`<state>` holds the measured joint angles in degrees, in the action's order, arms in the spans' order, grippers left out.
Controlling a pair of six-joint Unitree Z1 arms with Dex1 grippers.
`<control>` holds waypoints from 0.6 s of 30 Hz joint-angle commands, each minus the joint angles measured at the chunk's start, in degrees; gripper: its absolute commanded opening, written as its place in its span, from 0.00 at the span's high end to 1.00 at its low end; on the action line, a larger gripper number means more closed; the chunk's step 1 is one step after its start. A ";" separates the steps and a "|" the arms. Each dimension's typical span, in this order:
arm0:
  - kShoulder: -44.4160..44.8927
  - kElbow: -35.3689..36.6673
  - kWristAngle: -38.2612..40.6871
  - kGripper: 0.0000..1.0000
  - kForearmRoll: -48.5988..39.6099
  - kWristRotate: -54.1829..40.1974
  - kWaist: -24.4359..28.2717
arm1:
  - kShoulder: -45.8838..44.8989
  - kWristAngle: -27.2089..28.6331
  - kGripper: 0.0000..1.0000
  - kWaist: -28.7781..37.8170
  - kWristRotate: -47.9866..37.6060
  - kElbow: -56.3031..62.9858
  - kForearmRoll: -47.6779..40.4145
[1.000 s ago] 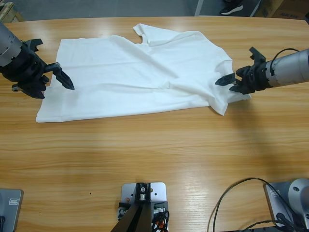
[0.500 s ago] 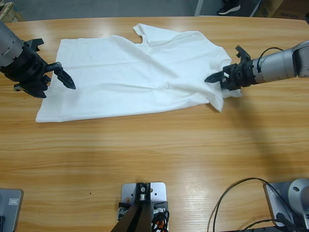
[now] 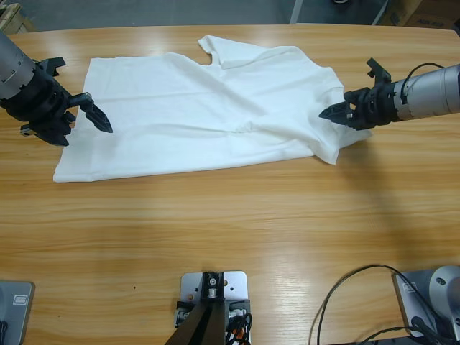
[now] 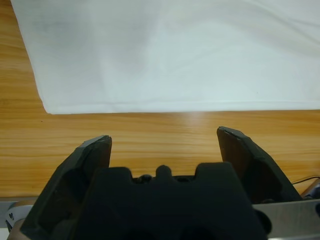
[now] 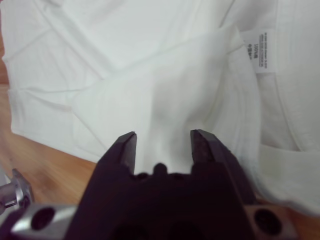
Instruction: Fold clothes
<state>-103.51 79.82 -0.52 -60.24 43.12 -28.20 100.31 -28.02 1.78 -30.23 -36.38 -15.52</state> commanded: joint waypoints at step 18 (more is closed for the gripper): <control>-1.35 -3.57 0.70 0.18 1.17 0.12 -0.19 | -5.93 9.30 0.46 2.84 0.19 -1.32 16.91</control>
<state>-103.51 78.85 -0.52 -59.84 43.12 -28.20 100.31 -18.10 3.24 -29.17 -38.18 -0.63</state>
